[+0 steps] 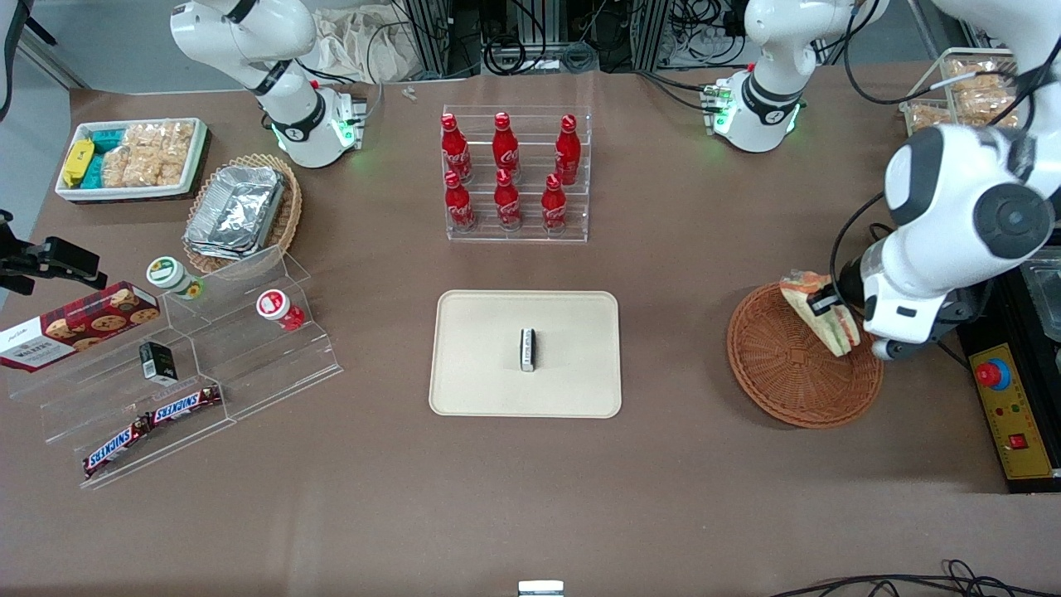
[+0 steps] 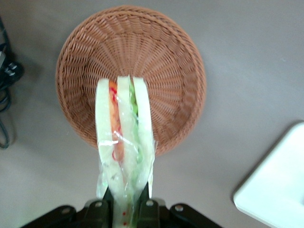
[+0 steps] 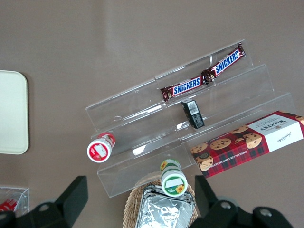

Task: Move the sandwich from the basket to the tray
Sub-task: 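Lift the sandwich out of the basket with the left gripper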

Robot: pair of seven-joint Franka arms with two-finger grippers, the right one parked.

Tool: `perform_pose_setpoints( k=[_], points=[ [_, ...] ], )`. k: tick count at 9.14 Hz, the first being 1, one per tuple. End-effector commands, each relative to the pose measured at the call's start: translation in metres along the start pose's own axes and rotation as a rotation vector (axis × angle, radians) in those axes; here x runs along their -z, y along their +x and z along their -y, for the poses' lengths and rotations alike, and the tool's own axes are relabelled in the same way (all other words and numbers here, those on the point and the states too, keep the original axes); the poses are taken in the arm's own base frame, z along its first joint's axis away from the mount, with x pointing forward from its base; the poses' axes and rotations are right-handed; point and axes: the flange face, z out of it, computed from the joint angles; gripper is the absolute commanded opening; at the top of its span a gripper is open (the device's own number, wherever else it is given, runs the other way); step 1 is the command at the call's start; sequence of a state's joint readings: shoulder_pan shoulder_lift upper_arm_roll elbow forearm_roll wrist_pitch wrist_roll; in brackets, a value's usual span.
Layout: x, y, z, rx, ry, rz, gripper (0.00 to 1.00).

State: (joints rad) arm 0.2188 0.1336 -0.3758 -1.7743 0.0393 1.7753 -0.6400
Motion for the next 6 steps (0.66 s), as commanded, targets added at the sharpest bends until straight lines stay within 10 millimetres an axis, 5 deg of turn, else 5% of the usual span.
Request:
perform_pose_setpoints(
  k=[1, 3, 6],
  points=[
    [0.050, -0.009, -0.033, -0.067, -0.010, 0.000, 0.00],
    [0.036, -0.044, -0.086, -0.212, -0.023, 0.022, 0.00],
    [-0.030, -0.101, -0.188, -0.446, -0.032, 0.022, 0.00]
  ],
)
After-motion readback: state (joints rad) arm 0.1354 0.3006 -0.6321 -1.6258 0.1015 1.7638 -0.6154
